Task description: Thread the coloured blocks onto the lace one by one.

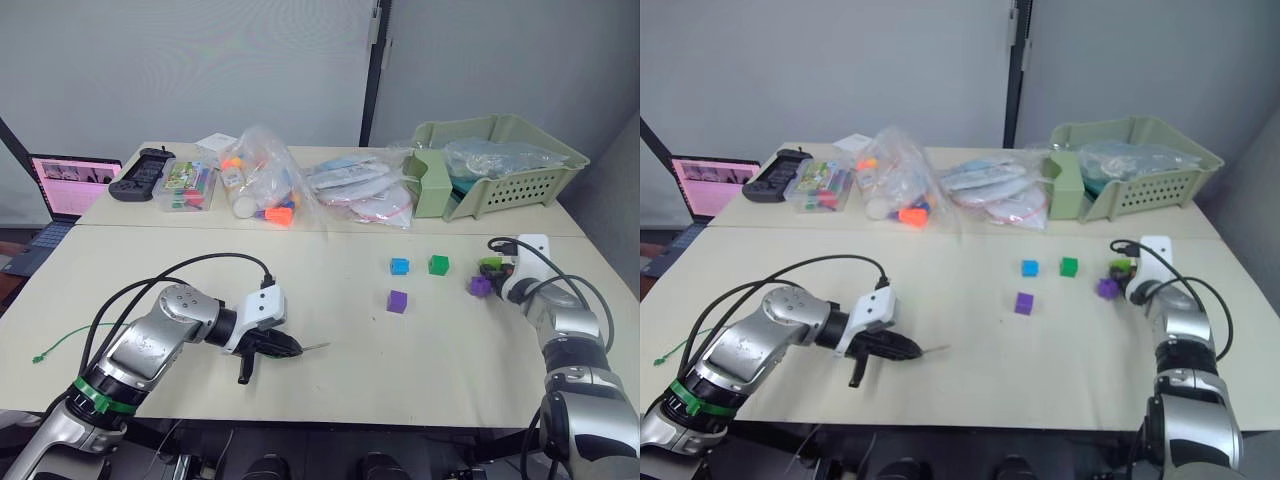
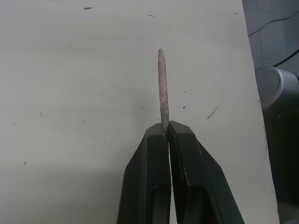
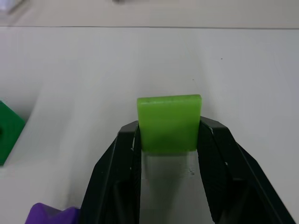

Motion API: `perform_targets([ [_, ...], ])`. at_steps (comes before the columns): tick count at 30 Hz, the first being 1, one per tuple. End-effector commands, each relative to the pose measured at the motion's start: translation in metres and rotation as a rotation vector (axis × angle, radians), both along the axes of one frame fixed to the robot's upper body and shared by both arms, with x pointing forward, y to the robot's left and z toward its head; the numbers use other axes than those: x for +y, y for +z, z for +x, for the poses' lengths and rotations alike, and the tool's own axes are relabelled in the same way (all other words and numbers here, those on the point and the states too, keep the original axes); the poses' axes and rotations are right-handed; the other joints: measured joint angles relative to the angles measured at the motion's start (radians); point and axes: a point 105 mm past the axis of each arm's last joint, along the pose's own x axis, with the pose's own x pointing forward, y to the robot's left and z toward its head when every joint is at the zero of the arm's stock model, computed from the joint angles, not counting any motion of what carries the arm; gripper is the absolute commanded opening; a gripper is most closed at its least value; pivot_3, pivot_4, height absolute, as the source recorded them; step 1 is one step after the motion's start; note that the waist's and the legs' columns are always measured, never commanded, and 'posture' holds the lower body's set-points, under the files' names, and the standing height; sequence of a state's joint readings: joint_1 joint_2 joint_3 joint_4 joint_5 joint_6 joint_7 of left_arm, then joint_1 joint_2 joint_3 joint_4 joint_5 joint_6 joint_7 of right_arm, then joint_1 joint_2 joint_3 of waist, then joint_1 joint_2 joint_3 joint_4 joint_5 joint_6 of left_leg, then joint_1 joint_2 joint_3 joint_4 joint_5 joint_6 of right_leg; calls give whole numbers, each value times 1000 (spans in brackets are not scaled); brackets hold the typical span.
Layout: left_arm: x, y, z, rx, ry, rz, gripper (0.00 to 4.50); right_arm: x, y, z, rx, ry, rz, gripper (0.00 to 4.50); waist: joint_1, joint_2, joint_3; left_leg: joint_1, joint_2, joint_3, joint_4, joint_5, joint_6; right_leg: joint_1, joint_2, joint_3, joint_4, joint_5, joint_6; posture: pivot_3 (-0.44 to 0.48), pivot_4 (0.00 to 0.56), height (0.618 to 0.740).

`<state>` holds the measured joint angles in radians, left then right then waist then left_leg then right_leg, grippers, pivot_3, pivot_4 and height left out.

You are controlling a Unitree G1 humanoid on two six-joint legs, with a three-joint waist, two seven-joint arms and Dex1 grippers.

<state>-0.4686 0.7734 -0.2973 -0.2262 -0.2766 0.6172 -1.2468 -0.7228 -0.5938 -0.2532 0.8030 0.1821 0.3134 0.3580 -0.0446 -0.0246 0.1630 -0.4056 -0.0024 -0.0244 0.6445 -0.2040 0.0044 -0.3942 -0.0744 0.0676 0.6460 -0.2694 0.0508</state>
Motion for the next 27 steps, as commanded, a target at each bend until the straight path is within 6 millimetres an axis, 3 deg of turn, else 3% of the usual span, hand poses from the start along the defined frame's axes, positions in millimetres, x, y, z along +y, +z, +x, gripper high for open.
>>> perform_targets([
  [1, -2, 11, 0, -41, -13, -7, 0, -2, 37, -4, -139, -11, 3, 1143, 1, 0, 0, 0, 0, 0, 0, 0, 0, 0, 0, 0, 0, 0, 0, 0, 150, 740],
  [4, -2, 11, 0, -42, -14, -6, 0, 5, 51, -18, -183, 2, 2, 1143, 5, 0, 0, -1, 0, -1, 0, 0, 0, 0, 0, 0, 1, 0, 0, 0, 150, 740],
  [10, 0, 10, 1, -45, -7, -6, 0, 38, 71, -66, -228, 86, 5, 1143, 7, 0, 0, -2, 0, -3, 0, 0, 0, -2, -1, 0, 2, 0, 0, 0, 150, 740],
  [13, 3, 9, 1, -44, -3, -2, 0, 74, 72, -98, -214, 193, 15, 1143, 8, 0, 0, -1, 0, -3, 0, 0, 0, -2, 0, 0, 2, 0, 0, 0, 150, 740],
  [14, 4, 9, 2, -44, -1, 0, 0, 87, 69, -109, -202, 230, 25, 1143, 7, 0, 0, -1, 1, -3, 0, 0, 0, -2, 0, 0, 2, 0, 0, 0, 150, 740],
  [17, 8, 7, 2, -38, 2, 8, 0, 152, 50, -148, -136, 380, 116, 1143, 5, 0, 0, -1, 2, -3, 0, 0, 0, -2, 1, 0, 2, 0, 0, 0, 150, 740],
  [20, 11, 6, 1, -29, -9, 17, 0, 191, 40, -168, -94, 435, 183, 1143, 0, 1, 0, -3, 3, -3, 0, 0, 0, -5, 2, 1, 2, 0, 0, 0, 150, 740],
  [27, 13, 6, -2, -22, -48, 34, 0, 210, 6, -165, 12, 336, 168, 1143, 9, 0, 0, -5, 1, -2, 1, 1, 0, -8, -1, 1, 2, 0, 0, 0, 150, 740],
])
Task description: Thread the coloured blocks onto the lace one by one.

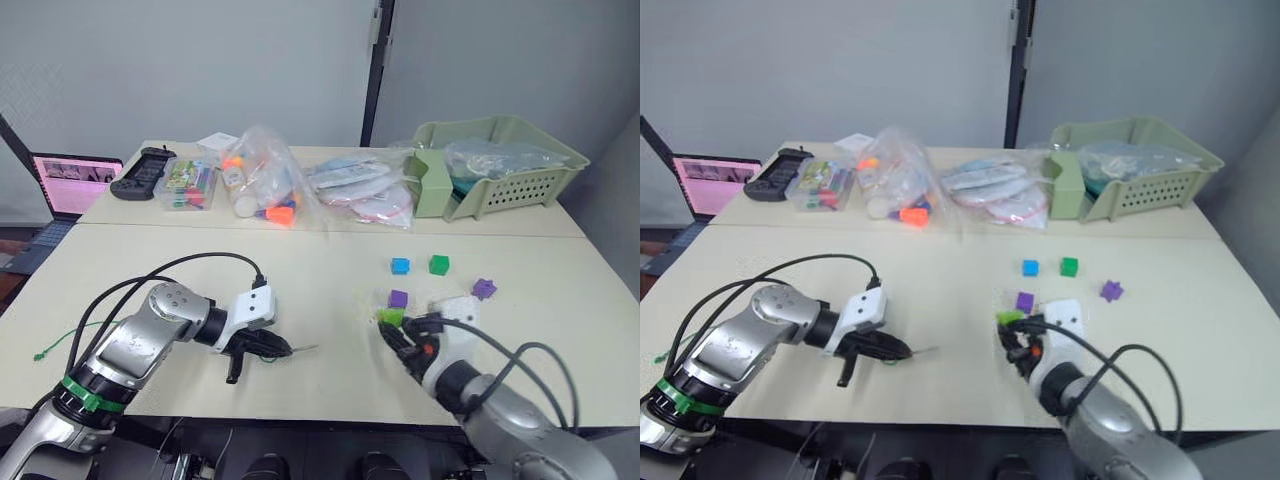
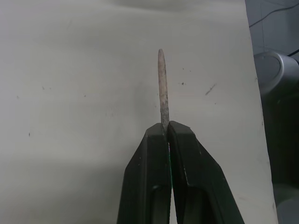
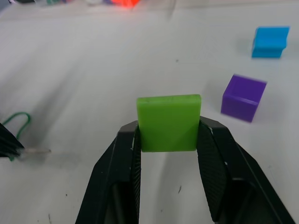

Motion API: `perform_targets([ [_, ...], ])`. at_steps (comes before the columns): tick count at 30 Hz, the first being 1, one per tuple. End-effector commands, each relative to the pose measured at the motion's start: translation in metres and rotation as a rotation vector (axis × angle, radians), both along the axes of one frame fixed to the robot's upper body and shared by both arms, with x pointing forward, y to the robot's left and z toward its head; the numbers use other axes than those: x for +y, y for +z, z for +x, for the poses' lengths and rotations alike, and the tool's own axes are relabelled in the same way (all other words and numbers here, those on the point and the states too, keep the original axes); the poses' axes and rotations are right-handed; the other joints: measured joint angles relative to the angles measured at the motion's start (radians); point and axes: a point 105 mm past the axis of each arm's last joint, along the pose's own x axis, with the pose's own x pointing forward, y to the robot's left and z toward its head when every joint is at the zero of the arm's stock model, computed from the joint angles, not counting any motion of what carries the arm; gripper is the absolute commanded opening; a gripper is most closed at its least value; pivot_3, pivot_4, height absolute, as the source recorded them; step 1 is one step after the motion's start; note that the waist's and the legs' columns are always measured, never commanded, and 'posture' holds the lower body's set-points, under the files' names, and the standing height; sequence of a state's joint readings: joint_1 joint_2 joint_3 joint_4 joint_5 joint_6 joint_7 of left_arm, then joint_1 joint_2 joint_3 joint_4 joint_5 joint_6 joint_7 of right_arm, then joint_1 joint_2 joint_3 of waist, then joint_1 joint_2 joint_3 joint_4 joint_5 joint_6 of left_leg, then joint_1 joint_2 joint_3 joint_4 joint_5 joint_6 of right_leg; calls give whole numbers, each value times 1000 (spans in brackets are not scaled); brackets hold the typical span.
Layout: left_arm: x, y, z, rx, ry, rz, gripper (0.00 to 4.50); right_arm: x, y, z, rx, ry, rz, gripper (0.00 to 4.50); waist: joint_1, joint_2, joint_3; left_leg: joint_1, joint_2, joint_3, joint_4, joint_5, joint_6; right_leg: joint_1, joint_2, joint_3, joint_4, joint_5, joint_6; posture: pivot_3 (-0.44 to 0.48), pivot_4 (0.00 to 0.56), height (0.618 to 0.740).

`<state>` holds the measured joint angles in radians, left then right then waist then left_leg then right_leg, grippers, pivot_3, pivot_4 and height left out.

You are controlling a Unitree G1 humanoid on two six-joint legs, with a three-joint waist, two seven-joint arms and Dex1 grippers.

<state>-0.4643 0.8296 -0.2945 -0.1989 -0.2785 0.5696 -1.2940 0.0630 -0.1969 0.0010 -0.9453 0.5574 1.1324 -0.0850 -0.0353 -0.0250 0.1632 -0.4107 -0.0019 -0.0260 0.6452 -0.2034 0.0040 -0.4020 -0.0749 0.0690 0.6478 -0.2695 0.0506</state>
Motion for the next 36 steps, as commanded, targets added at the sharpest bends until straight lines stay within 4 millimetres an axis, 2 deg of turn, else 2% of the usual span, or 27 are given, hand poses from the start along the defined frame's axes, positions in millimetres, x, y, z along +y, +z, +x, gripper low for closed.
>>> perform_targets([
  [1, -2, 7, -1, -27, -34, -3, 0, 0, -10, 6, 7, -81, -16, 1143, -1, 0, 0, -1, 0, 0, 0, 0, 0, -1, 0, 0, 0, 0, 0, 0, 150, 740],
  [5, -2, 10, -1, -30, -44, -2, 0, 16, -50, 5, 129, -107, -7, 1143, -4, 0, 0, -1, 1, 0, -1, 0, 0, -2, 2, 0, 0, 0, 0, 0, 150, 740],
  [9, -2, 10, -1, -29, -50, -1, 0, 23, -67, 0, 193, -98, 16, 1143, -12, -3, -2, 1, 3, 0, -1, 0, 0, -1, 4, 0, 0, 0, -1, 0, 150, 740],
  [11, -2, 10, -1, -27, -51, -1, 0, 24, -70, -1, 195, -98, 26, 1143, -11, -4, -2, 2, 5, 0, -1, 0, 0, 0, 6, 0, 0, 0, -1, 0, 150, 740],
  [13, -4, 10, 0, -29, -49, -5, 0, 19, -59, 1, 140, -107, 34, 2178, -10, -4, -2, 2, 9, 0, -1, 0, 0, 0, 9, 0, 0, 0, -1, 0, 150, 740],
  [17, -5, 11, 1, -34, -41, -13, 0, 5, -35, -2, 35, -48, -5, 3494, -5, -4, -2, 1, 13, 1, -1, 0, 0, -1, 13, 0, 0, 2, -4, 0, 150, 740],
  [20, -7, 11, 1, -37, -45, -15, 0, -7, -3, -7, -79, 139, -70, 4478, -1, -4, -2, -1, 13, 2, 0, 0, 0, -2, 13, 1, -1, 2, -5, 0, 150, 740],
  [24, -9, 11, 1, -38, -54, -15, 0, -11, 12, -7, -111, 371, -105, 4478, -3, -5, -1, 0, 14, 3, 1, 0, 0, -1, 16, 0, -1, 1, -3, 0, 150, 740],
  [27, -12, 11, -3, -36, -68, -16, 0, -9, 16, -8, -108, 619, -153, 4478, -5, -5, -1, 0, 15, 6, 0, 0, 0, -1, 19, -1, -1, 0, -4, 0, 150, 740],
  [30, -14, 12, -5, -34, -79, -14, 0, -9, 14, 4, -125, 866, -250, 4478, -7, -5, -1, 1, 15, 8, 0, 0, 0, -1, 19, 0, -1, 1, -5, 0, 150, 740],
  [33, -15, 12, -8, -29, -93, -9, 0, -17, 4, 26, -139, 958, -358, 4478, -6, -6, 0, 1, 15, 9, 1, 0, 0, -1, 19, 0, -1, 1, -5, 0, 150, 740],
  [36, -15, 10, -11, -19, -102, 15, 0, -21, -6, 40, -146, 1052, -414, 4478, -2, -6, 0, 0, 14, 9, 1, 0, 0, -2, 19, 0, -1, 3, -9, 0, 150, 740],
])
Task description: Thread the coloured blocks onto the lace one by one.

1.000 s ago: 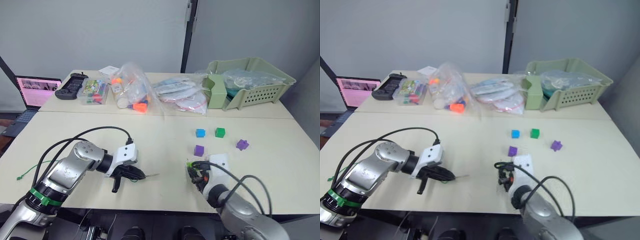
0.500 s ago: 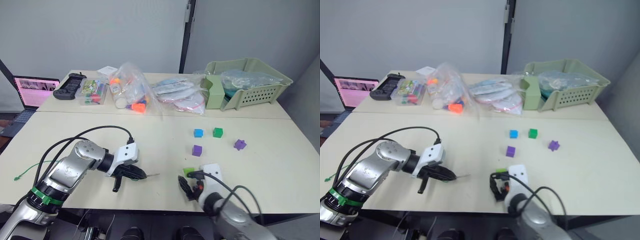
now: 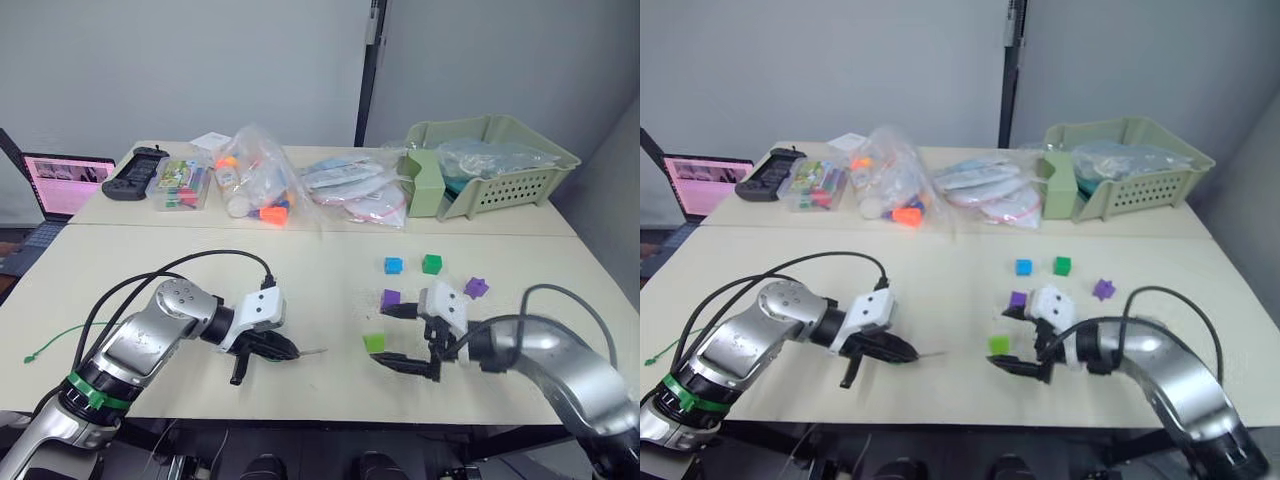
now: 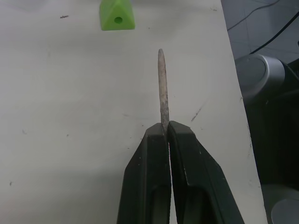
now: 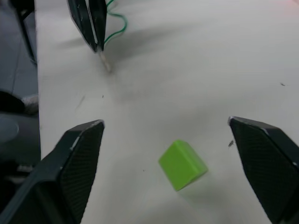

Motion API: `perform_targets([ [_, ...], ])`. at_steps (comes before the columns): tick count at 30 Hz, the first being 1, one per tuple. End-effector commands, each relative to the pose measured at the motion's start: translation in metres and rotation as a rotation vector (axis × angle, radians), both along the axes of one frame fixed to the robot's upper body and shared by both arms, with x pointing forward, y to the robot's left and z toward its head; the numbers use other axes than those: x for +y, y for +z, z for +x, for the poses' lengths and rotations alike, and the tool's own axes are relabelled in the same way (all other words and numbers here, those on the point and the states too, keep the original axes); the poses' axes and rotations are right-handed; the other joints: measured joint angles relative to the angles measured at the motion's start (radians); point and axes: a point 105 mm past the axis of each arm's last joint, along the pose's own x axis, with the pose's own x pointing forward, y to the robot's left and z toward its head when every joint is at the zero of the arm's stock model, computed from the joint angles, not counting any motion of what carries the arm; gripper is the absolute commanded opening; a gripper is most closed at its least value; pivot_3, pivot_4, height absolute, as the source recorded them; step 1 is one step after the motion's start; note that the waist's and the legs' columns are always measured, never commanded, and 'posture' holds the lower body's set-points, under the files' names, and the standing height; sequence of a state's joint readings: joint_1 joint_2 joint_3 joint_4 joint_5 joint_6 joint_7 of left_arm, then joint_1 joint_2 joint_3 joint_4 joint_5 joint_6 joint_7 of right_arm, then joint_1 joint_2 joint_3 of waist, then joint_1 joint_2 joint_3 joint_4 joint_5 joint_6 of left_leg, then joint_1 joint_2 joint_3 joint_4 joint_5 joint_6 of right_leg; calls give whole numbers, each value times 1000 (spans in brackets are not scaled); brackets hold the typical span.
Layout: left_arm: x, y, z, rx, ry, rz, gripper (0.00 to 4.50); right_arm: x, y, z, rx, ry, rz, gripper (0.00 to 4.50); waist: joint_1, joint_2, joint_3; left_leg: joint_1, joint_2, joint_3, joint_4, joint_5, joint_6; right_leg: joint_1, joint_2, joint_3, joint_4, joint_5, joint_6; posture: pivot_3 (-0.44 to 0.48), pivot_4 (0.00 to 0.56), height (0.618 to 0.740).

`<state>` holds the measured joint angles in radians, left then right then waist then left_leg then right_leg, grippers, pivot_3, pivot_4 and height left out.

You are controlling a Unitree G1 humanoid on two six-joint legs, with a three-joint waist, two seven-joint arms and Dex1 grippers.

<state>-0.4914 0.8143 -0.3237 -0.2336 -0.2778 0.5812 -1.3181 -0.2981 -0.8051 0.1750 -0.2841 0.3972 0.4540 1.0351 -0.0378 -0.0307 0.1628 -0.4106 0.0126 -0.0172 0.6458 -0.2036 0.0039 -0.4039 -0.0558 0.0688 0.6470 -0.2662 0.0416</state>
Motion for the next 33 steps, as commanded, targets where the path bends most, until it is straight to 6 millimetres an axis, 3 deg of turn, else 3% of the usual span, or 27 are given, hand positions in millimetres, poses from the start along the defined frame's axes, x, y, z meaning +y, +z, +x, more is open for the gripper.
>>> perform_targets([
  [1, -2, 5, -6, -10, -23, 20, 0, -4, -12, 9, -27, 126, -60, 4478, 1, 0, 0, 0, 0, 0, 0, 0, 0, 0, 0, 0, 0, 0, 0, 0, 150, 740],
  [5, -7, 8, -8, 7, 4, 15, 0, -15, -31, 17, -5, 165, -114, 4478, 6, 0, 0, -2, 0, 0, 1, 0, 0, 0, -1, 0, 0, 0, 0, 0, 150, 740],
  [9, -9, 10, -10, 7, 6, 17, 0, -17, -36, 24, -6, 170, -105, 4478, 8, 0, 0, -1, 0, 0, 1, 0, 0, 0, -2, 0, 1, 1, -1, 0, 150, 740],
  [14, -11, 9, -12, 10, 3, 24, 0, -12, -41, 30, -11, 150, -75, 2529, 5, 0, 0, 1, 0, 0, 1, 0, 0, 0, -1, 0, 1, 1, -2, 0, 150, 740],
  [18, -14, 8, -12, 2, -4, 41, 0, -8, -44, 28, -4, 150, -64, 1316, 5, 0, 0, 1, 0, -1, 1, 0, 0, 1, -1, 0, 2, 1, -2, 0, 150, 740],
  [24, -25, 4, -3, -33, 16, 100, 0, 2, -44, 20, 18, 146, -74, 1308, 7, 0, 0, 1, 0, -1, 1, 0, 0, 1, 0, 0, 2, 1, -2, 0, 150, 740],
  [33, -33, 3, 8, 4, 72, 200, 0, 20, -48, -3, 7, 163, -241, 1308, 10, 0, 0, 1, 0, -1, 1, 0, 0, 0, 1, 0, 2, 1, -2, 0, 150, 740],
])
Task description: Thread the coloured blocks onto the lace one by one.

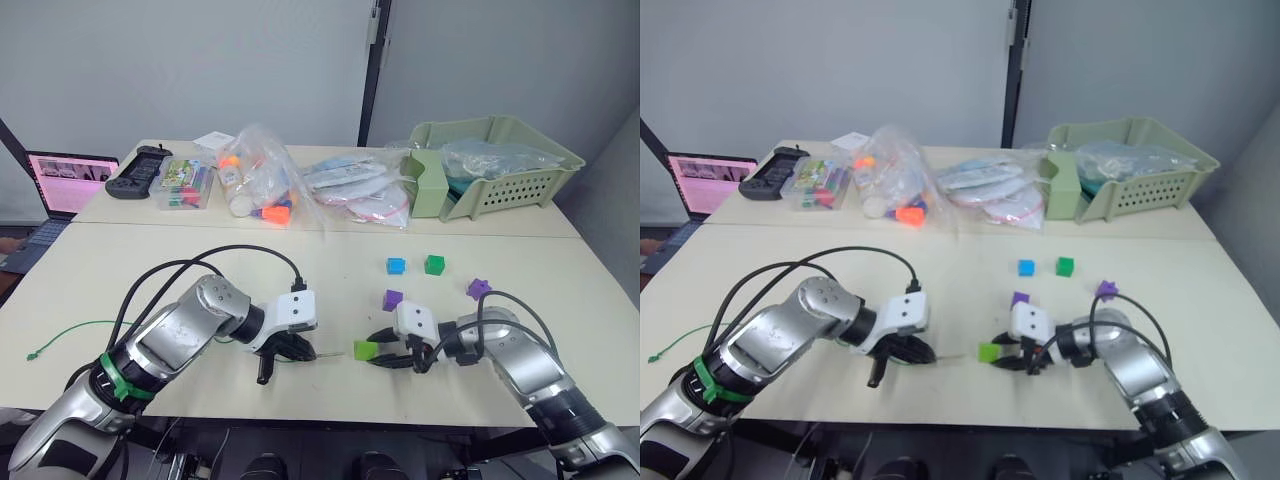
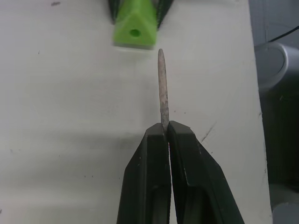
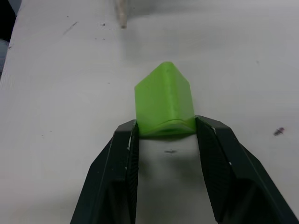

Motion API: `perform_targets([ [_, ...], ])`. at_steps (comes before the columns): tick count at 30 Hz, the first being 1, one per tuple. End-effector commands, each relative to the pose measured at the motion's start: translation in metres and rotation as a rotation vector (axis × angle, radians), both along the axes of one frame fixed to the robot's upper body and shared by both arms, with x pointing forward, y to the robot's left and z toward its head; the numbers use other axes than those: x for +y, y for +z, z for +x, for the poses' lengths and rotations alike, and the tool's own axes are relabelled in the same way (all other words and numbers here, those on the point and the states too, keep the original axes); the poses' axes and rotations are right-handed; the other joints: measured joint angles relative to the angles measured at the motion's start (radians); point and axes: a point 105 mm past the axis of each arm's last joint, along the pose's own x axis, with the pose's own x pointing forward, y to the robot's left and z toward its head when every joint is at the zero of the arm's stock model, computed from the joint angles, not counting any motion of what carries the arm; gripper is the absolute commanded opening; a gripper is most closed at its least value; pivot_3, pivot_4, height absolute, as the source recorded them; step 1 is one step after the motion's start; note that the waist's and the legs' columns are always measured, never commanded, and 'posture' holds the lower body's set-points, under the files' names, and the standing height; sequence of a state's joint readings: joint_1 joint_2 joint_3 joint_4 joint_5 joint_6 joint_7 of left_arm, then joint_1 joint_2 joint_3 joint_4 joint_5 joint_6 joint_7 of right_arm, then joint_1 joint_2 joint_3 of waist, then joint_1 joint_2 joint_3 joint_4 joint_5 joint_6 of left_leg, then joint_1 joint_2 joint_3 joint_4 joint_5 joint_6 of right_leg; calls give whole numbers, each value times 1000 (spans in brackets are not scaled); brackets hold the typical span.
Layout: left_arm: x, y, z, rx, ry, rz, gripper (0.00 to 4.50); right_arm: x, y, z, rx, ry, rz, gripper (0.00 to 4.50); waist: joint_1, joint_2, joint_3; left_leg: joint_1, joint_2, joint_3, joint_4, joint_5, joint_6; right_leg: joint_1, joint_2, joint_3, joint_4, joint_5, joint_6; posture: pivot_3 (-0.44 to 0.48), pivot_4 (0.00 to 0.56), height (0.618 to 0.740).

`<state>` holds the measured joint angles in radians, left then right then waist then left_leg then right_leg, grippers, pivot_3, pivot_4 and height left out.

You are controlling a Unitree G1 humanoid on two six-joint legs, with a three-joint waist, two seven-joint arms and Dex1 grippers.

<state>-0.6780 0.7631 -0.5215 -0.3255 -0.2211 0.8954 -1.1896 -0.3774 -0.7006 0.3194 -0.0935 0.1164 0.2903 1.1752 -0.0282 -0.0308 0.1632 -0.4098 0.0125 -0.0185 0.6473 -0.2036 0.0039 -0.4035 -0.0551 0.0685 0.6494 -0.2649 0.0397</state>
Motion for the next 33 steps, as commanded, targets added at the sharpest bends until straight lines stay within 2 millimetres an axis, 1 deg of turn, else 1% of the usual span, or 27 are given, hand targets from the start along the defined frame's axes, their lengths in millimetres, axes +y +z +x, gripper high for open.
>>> perform_targets([
  [1, -1, 4, 2, 1, 17, 52, 0, 9, -6, -13, 18, 16, -70, 1308, 1, 0, 0, 0, 0, 0, 0, 0, 0, 0, 0, 0, 0, 0, 0, 0, 150, 740],
  [3, -2, 4, 1, 5, 18, 71, 0, 11, -6, -17, 22, 14, -93, 1308, 2, 0, 0, 0, 0, 0, 0, 0, 0, 0, 0, 0, 0, 0, 0, 0, 150, 740],
  [10, -9, 2, -1, 17, 7, 92, 0, 16, -5, -14, 10, -34, -131, 1308, 1, 0, 0, 1, 0, 0, 0, 0, 0, 0, 0, 0, 0, 0, 0, 0, 150, 740],
  [24, -19, -1, 4, -4, -11, 104, 0, 23, -2, -21, 21, -17, -128, 1308, 2, 0, 0, 0, 0, 0, 1, 0, 0, 0, 0, 0, 0, 0, 0, 0, 150, 740],
  [33, -17, 0, 7, -15, -11, 116, 0, 20, -3, -24, 29, -22, -142, 1308, 4, 0, 0, 0, 0, 0, 1, 0, 0, 1, 0, 0, 0, 0, 0, 0, 150, 740],
])
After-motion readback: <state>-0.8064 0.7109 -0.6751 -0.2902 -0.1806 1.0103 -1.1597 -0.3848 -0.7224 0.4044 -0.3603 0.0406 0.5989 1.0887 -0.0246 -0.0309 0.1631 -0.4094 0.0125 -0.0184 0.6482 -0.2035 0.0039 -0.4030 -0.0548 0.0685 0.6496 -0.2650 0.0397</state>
